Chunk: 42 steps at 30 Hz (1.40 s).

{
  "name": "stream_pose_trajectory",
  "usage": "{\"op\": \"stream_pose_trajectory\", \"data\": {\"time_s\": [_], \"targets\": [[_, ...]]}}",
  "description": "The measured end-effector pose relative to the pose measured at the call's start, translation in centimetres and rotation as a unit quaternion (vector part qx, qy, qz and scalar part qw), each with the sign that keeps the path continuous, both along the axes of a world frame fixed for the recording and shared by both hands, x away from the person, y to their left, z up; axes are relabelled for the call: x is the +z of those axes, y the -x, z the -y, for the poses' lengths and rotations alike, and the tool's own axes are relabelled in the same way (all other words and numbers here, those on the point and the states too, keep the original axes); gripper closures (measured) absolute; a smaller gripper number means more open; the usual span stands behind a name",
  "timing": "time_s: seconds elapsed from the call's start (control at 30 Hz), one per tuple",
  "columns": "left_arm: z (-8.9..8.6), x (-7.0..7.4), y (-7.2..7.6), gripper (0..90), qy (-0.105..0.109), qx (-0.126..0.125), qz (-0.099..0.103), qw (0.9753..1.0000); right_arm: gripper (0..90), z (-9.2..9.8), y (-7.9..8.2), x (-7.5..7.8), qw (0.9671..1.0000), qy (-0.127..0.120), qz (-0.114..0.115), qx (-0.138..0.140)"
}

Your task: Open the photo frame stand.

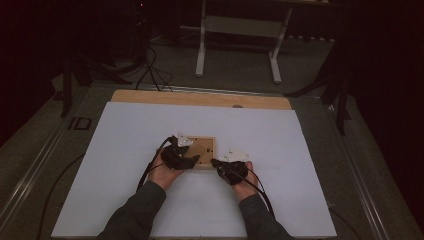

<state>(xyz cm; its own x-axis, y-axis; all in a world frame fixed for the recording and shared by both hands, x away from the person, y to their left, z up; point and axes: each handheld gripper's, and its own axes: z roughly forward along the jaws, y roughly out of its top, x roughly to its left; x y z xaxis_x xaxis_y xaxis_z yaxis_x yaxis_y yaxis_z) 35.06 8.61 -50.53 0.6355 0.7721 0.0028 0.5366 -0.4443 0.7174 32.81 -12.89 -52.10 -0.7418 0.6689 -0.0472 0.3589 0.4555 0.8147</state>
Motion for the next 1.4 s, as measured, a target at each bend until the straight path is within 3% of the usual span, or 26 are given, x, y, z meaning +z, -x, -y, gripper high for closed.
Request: {"op": "stream_pose_trajectory", "data": {"time_s": [0.2,0.4,0.77,1.07,1.4], "targets": [[-0.4,-0.4,0.0,48.0,0.006,-0.002,-0.015,0.9999,89.9,0.0,0.0,0.0,1.0000,0.000,0.000,0.000],[-0.3,0.2,-0.2,50.0,0.007,0.001,-0.022,0.9997,89.9,0.0,0.0,0.0,1.0000,0.001,0.000,0.000],[0.3,1.9,-0.5,50.0,0.017,0.002,-0.003,0.9998,90.0,0.0,0.0,0.0,1.0000,0.001,0.001,0.001],[-0.3,1.3,-1.2,45.6,0.027,0.011,-0.056,0.9980,89.9,0.0,0.0,0.0,1.0000,0.000,0.002,0.000],[-0.6,1.0,-1.8,44.9,0.046,0.013,-0.086,0.9951,89.9,0.0,0.0,0.0,1.0000,0.000,0.002,0.000]]}}
